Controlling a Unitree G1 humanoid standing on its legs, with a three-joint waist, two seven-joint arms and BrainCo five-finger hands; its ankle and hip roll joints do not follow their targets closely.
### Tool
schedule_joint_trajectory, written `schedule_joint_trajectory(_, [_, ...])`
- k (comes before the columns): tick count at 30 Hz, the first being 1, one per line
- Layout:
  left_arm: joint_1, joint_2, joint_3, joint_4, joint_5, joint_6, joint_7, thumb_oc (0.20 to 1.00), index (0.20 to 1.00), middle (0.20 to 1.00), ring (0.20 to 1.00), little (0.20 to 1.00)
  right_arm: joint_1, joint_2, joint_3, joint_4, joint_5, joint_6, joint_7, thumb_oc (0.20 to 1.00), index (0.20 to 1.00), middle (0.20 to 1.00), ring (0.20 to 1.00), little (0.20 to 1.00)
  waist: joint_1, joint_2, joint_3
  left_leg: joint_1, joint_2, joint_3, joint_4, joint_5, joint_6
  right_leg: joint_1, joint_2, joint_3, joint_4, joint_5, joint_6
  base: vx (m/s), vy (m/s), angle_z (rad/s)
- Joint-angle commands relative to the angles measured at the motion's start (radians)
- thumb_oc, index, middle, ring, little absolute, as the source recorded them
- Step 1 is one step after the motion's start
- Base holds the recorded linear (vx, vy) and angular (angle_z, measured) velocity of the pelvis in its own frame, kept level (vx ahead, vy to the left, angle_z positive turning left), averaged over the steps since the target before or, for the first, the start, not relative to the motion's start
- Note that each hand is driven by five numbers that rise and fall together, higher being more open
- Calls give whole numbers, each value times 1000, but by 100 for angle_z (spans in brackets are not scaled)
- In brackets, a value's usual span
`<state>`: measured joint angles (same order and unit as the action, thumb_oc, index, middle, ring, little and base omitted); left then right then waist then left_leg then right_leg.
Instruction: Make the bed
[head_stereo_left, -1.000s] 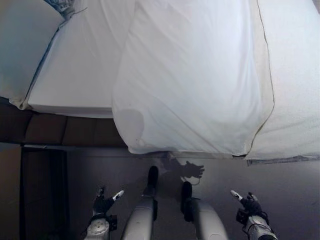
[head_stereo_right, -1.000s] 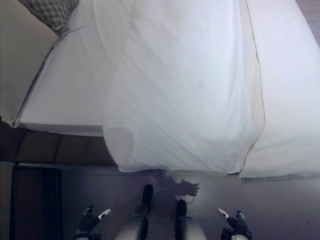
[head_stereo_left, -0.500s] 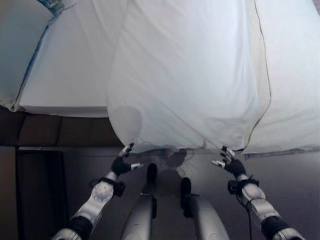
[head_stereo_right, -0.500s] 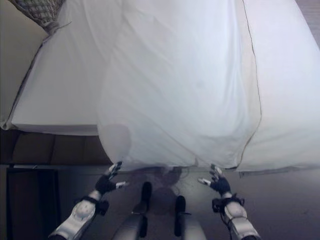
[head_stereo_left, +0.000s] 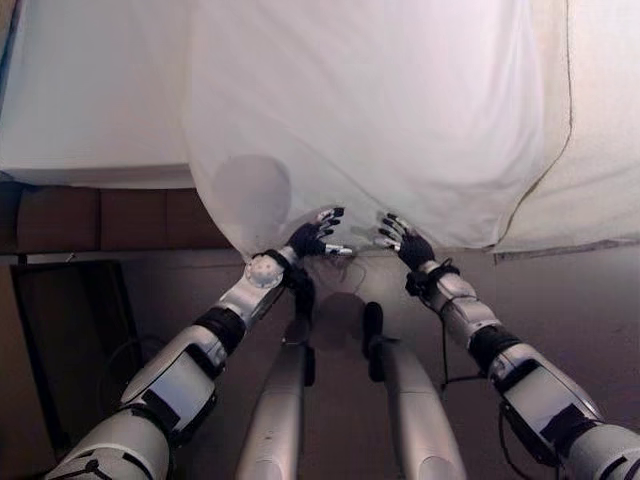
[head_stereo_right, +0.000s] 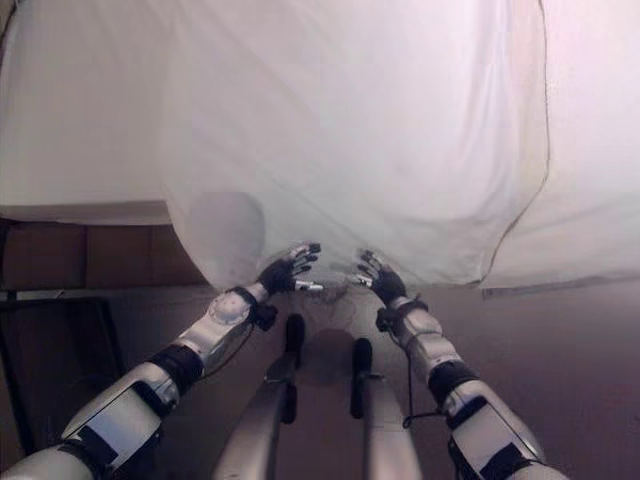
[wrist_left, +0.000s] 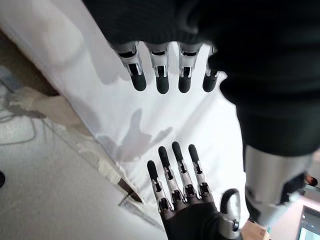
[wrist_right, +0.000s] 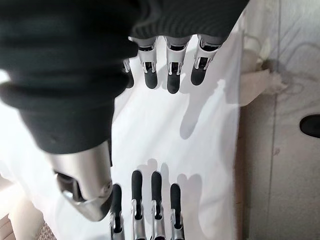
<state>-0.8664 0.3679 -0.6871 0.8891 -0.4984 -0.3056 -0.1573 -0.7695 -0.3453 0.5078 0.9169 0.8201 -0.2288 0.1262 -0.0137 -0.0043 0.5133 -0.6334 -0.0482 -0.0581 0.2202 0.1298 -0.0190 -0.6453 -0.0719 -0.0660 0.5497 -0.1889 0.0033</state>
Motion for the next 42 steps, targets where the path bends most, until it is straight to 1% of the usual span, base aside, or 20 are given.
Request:
schedule_joint_trajectory(1, [-52,-42,73,13,-8,-22,37,1000,1000,1000,1000,1000,-55,-29,-2,-41,29,-13,4,1000,1000,1000,1000,1000,-2,-5,-4,-61,-36,50,211,-167,-5,-51,-32,66,-120,186,94,-30,32,0])
schedule_joint_trajectory(5, [-159,-39,90,95,12,-17,86,1000,1000,1000,1000,1000,-188,-38,14,-8,27,-19,-28,1000,1000,1000,1000,1000,-2,-8,5,-132,-27,63,274,-187,-8,-128,-31,73,-57,173,93,-10,16,-1])
schedule_joint_trajectory(7, [-231,-30,105,143,39,-19,144,1000,1000,1000,1000,1000,-289,-41,8,38,3,-34,-84,1000,1000,1000,1000,1000,1,-10,7,-184,-22,66,326,-205,-10,-171,-28,74,-18,155,88,-3,9,-2])
schedule_joint_trajectory(14, [-332,10,146,202,79,-28,263,1000,1000,1000,1000,1000,-437,-89,6,142,-120,-48,-199,1000,1000,1000,1000,1000,-2,-12,7,-244,-23,65,364,-214,-12,-228,-33,68,26,141,85,4,2,-3])
schedule_joint_trajectory(15, [-366,55,154,226,104,-28,308,1000,1000,1000,1000,1000,-484,-137,18,189,-194,-46,-242,1000,1000,1000,1000,1000,-2,-13,7,-257,-23,66,374,-218,-15,-238,-34,63,34,133,87,0,0,0])
schedule_joint_trajectory(20, [-385,106,186,270,92,-15,337,1000,1000,1000,1000,1000,-528,-191,19,273,-256,-28,-289,1000,1000,1000,1000,1000,-4,-14,7,-262,-24,64,374,-218,-13,-242,-36,59,30,134,85,9,1,0])
schedule_joint_trajectory(21, [-387,143,198,299,94,-11,347,1000,1000,1000,1000,1000,-539,-224,22,297,-305,-24,-315,1000,1000,1000,1000,1000,-5,-14,7,-258,-23,65,368,-215,-15,-237,-36,55,26,136,86,36,5,1])
schedule_joint_trajectory(22, [-378,177,227,318,87,-5,365,1000,1000,1000,1000,1000,-535,-257,13,333,-317,-7,-323,1000,1000,1000,1000,1000,-3,-14,7,-240,-22,67,353,-217,-15,-220,-35,53,13,134,86,0,0,0])
schedule_joint_trajectory(23, [-379,178,228,318,87,-5,364,1000,1000,1000,1000,1000,-537,-257,13,333,-317,-7,-322,1000,1000,1000,1000,1000,-4,-14,7,-242,-23,67,350,-212,-15,-223,-36,53,11,139,86,38,-6,0])
schedule_joint_trajectory(24, [-368,221,266,340,71,1,379,1000,1000,1000,1000,1000,-529,-295,11,355,-347,9,-328,1000,1000,1000,1000,1000,-3,-18,7,-219,-21,66,329,-211,-18,-200,-37,48,-11,139,88,0,0,0])
schedule_joint_trajectory(25, [-369,222,266,340,71,1,379,1000,1000,1000,1000,1000,-531,-295,11,355,-347,9,-328,1000,1000,1000,1000,1000,-4,-18,7,-221,-22,66,326,-206,-18,-202,-38,48,-13,144,88,34,-19,1])
schedule_joint_trajectory(27, [-338,275,297,357,98,8,400,1000,1000,1000,1000,1000,-507,-345,-3,380,-380,21,-340,1000,1000,1000,1000,1000,-3,-21,5,-187,-21,64,292,-195,-21,-170,-37,39,-40,147,88,0,0,0])
schedule_joint_trajectory(29, [-337,275,298,357,98,8,401,1000,1000,1000,1000,1000,-505,-345,-3,380,-380,21,-340,1000,1000,1000,1000,1000,-3,-21,7,-181,-22,63,287,-194,-21,-165,-38,38,-43,148,87,15,-10,1])
schedule_joint_trajectory(30, [-299,309,323,363,113,11,410,1000,1000,1000,1000,1000,-474,-374,-29,387,-377,23,-352,1000,1000,1000,1000,1000,0,-23,1,-153,-22,60,262,-190,-22,-139,-34,35,-60,149,89,27,-28,3])
schedule_joint_trajectory(32, [-290,312,327,361,118,14,414,1000,1000,1000,1000,1000,-463,-379,-35,382,-381,20,-352,1000,1000,1000,1000,1000,0,-24,-4,-148,-24,58,249,-180,-21,-132,-35,33,-73,157,89,27,-40,6])
schedule_joint_trajectory(33, [-224,321,399,377,81,24,420,1000,1000,1000,1000,1000,-401,-392,-79,398,-371,29,-360,1000,1000,1000,1000,1000,6,-23,-6,-100,-31,47,211,-174,-18,-88,-30,32,-98,158,90,24,-44,8])
schedule_joint_trajectory(36, [-161,325,429,395,106,38,418,1000,1000,1000,1000,1000,-342,-385,-136,399,-348,29,-364,1000,1000,1000,1000,1000,9,-17,-12,-63,-38,38,172,-154,-16,-48,-34,25,-125,165,89,31,-62,7])
schedule_joint_trajectory(39, [-52,313,482,396,116,40,415,1000,1000,1000,1000,1000,-240,-357,-193,379,-341,27,-360,1000,1000,1000,1000,1000,19,-12,-19,5,-41,23,115,-134,-18,19,-36,15,-164,170,89,40,-80,4])
schedule_joint_trajectory(41, [60,275,528,389,114,35,394,1000,1000,1000,1000,1000,-116,-321,-259,375,-333,23,-350,1000,1000,1000,1000,1000,28,-8,-34,84,-45,4,60,-118,-23,97,-38,-5,-201,169,88,71,-108,11])
schedule_joint_trajectory(42, [63,275,528,387,114,35,395,1000,1000,1000,1000,1000,-112,-321,-260,372,-333,23,-351,1000,1000,1000,1000,1000,27,-7,-36,86,-45,2,54,-113,-22,99,-38,-7,-206,174,88,118,-106,12])
